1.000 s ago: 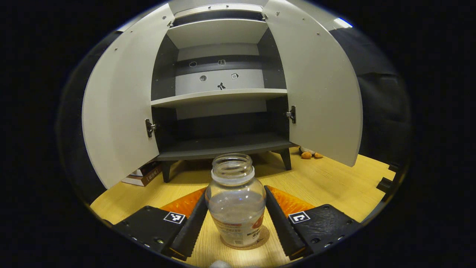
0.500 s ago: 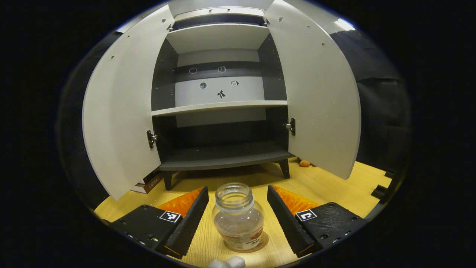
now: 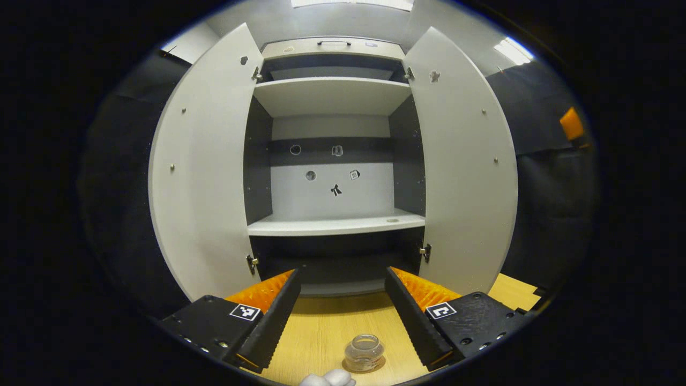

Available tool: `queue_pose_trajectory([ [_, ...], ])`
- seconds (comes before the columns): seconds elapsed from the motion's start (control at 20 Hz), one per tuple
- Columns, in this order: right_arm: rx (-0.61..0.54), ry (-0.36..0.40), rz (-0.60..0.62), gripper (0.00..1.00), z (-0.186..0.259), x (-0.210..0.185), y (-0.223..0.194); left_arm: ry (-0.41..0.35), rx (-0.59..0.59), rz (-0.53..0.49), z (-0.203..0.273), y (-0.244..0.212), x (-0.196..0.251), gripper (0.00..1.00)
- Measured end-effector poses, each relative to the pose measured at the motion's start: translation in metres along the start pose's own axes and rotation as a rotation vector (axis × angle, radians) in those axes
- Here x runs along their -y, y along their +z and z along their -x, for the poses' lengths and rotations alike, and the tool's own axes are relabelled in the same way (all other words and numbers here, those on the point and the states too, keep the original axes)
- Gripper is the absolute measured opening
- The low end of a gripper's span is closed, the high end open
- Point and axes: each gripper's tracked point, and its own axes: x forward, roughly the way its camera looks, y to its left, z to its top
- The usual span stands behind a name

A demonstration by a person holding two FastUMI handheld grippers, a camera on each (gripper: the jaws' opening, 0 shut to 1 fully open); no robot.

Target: Grasp the bottle in the cabinet with the left hand and place it on the coaster, then close the right door with the right hand and the left door with the left hand.

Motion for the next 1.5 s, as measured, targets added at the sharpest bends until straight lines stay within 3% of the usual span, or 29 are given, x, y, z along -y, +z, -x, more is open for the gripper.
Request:
queue_pose_trajectory([
  [0.2, 0.038, -0.02, -0.048, 0.98, -0.007, 0.012, 0.003, 0.037, 0.061, -0.056, 0.029, 0.06, -0.034, 0.96],
  [0.35, 0.065, -0.047, -0.076, 0.98, -0.013, 0.027, 0.003, 0.047, 0.048, -0.039, 0.055, 0.082, -0.056, 0.96],
  [0.55, 0.063, -0.089, -0.109, 0.96, -0.028, 0.049, -0.007, 0.063, 0.002, -0.002, 0.09, 0.089, -0.076, 0.96],
  [0.7, 0.051, -0.12, -0.126, 0.96, -0.045, 0.067, -0.011, 0.1, 0.015, -0.033, 0.106, 0.1, -0.089, 0.96],
  [1.05, 0.082, -0.135, -0.1, 0.95, -0.109, 0.091, 0.021, 0.136, 0.017, -0.023, 0.112, 0.109, -0.1, 0.96],
  [1.5, 0.061, -0.047, -0.087, 0.96, -0.168, 0.074, 0.042, 0.143, 0.011, -0.04, 0.107, 0.109, -0.096, 0.96],
])
